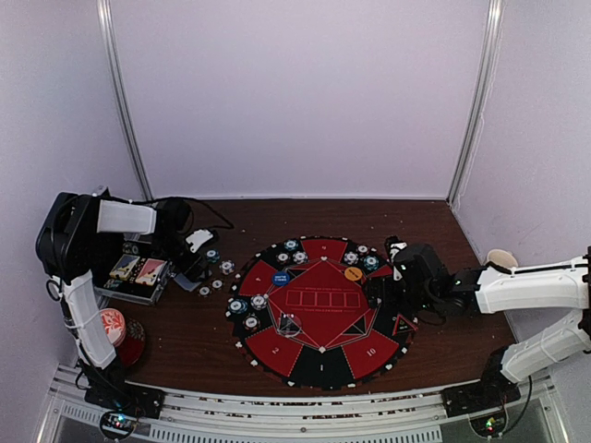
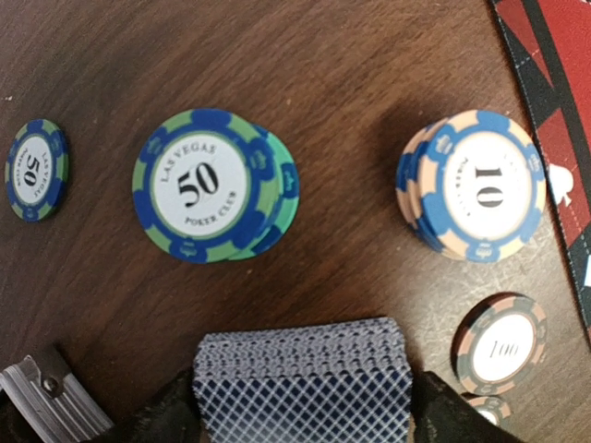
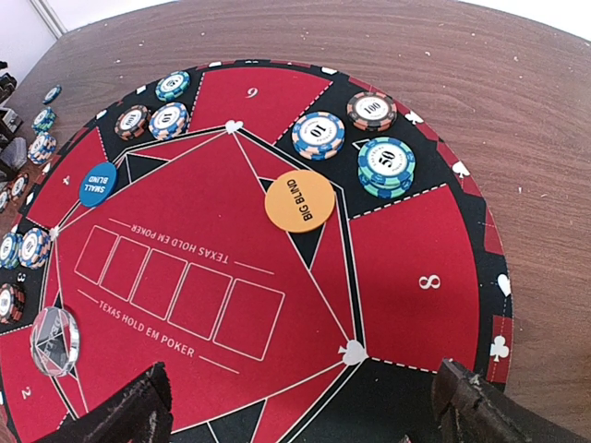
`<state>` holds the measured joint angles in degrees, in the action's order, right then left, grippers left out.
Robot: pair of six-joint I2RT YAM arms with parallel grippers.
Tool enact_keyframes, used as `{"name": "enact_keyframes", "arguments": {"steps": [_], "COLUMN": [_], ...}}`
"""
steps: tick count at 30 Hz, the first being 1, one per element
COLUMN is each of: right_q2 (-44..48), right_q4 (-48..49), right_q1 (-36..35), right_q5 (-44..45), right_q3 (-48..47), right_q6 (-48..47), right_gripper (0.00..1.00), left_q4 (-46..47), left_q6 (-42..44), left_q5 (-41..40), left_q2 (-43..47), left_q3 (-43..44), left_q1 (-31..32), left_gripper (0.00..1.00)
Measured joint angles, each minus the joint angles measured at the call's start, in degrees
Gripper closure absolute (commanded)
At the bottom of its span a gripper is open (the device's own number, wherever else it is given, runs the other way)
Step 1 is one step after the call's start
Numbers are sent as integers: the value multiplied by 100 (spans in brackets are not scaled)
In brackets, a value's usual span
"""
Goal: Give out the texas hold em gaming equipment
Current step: Pick up the poker card from the center of the board.
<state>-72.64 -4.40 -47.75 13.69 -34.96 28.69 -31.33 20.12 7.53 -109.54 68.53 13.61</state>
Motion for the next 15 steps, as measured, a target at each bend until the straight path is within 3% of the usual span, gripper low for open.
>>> {"name": "enact_keyframes", "arguments": {"steps": [7,15], "right_q2": [2,7], "right_q4": [0,2], "right_q1": [0,0], "right_q5": [0,0], "right_q3": [0,0], "right_q6": [0,0], "right_gripper": [0,0], "left_q4": [-22,-46], "left_q6": [-4,-2], "left_q5": [-66,-26], "left_q2": [22,52], "left_q3": [0,-61], "left_q1": [37,37], "left_gripper": [12,26]}}
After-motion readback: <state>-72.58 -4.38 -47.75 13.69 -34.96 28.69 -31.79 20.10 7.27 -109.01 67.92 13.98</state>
